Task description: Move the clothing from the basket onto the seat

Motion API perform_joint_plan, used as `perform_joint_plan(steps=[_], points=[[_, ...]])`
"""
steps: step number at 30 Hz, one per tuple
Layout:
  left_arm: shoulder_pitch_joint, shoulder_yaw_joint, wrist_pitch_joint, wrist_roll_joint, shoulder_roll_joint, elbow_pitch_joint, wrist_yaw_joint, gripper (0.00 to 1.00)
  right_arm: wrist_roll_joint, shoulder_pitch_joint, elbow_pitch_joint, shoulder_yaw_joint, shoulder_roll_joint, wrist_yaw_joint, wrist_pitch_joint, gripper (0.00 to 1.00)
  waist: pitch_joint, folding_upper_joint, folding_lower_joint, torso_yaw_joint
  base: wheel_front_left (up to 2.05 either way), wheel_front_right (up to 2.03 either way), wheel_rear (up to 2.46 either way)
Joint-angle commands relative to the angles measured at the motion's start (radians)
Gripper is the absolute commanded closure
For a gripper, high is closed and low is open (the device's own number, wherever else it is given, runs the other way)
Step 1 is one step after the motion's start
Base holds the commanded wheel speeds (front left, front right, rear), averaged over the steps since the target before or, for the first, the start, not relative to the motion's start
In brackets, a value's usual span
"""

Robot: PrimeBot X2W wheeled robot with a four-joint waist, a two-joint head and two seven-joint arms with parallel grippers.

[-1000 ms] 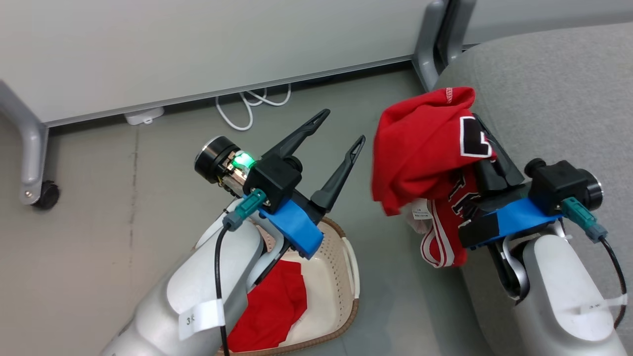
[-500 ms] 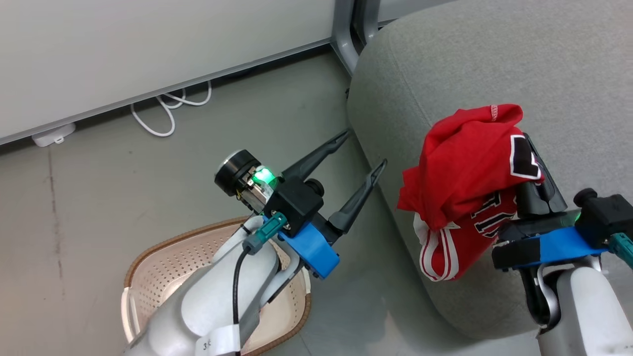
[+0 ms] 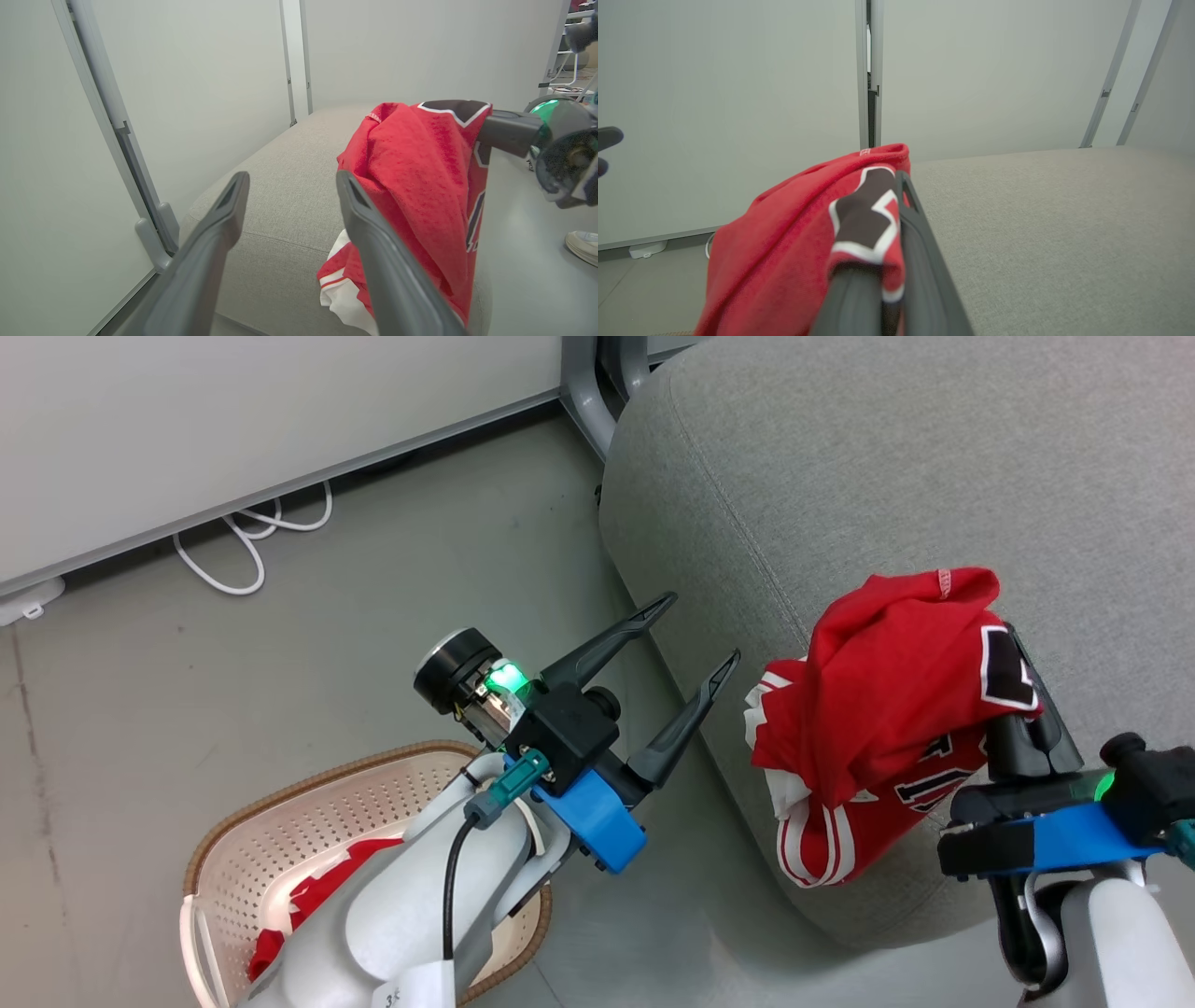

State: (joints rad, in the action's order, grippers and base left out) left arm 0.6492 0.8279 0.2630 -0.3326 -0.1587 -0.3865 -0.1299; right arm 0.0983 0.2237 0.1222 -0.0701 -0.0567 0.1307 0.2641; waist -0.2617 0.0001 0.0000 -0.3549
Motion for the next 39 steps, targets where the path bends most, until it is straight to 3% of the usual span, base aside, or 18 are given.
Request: perform_joint_plan(steps=[1, 7, 12, 21, 26, 29, 35, 39], points=[[0.012, -0.006, 0.003, 0.008, -0.008, 0.005, 0.0, 0.0, 0.002, 0.027, -0.013, -0.002, 0.003, 0.0, 0.001, 1.0, -0.012, -0.0001, 0.0, 0.002, 0.0, 0.0, 0.0], [0.056, -0.017, 0.003, 0.03, -0.025, 0.024, 0.0, 0.0, 0.0, 0.165, -0.052, -0.023, 0.001, 0.0, 0.001, 1.0, -0.085, -0.0001, 0.0, 0.018, 0.0, 0.0, 0.0], [0.106, -0.011, 0.003, 0.047, -0.049, 0.041, 0.0, 0.0, -0.014, 0.365, -0.07, -0.085, -0.048, 0.0, 0.001, 1.0, -0.189, -0.0001, 0.0, 0.036, 0.0, 0.0, 0.0], [0.231, 0.022, -0.013, 0.073, -0.093, 0.08, -0.001, 0.0, -0.025, 0.678, -0.041, -0.3, -0.223, 0.0, 0.0, 1.0, -0.388, -0.0001, 0.0, 0.087, 0.0, 0.0, 0.0], [0.288, 0.026, -0.021, 0.085, -0.114, 0.113, -0.001, 0.0, -0.044, 0.785, 0.056, -0.385, -0.345, 0.0, 0.0, 1.0, -0.485, -0.0001, 0.0, 0.109, 0.0, 0.0, 0.0], [0.307, 0.026, -0.026, 0.091, -0.122, 0.129, 0.0, 0.0, -0.055, 0.806, 0.144, -0.425, -0.383, 0.0, 0.0, 1.0, -0.524, -0.0001, 0.0, 0.114, 0.0, 0.0, 0.0], [0.319, 0.042, -0.028, 0.098, -0.136, 0.146, 0.0, 0.0, -0.072, 0.779, 0.359, -0.456, -0.364, 0.0, 0.001, 1.0, -0.565, -0.0001, 0.0, 0.112, 0.0, 0.0, 0.0], [0.32, 0.045, -0.026, 0.092, -0.143, 0.148, 0.0, 0.0, -0.076, 0.722, 0.413, -0.466, -0.31, 0.0, 0.0, 1.0, -0.57, -0.0001, 0.0, 0.109, 0.0, 0.0, 0.0]])
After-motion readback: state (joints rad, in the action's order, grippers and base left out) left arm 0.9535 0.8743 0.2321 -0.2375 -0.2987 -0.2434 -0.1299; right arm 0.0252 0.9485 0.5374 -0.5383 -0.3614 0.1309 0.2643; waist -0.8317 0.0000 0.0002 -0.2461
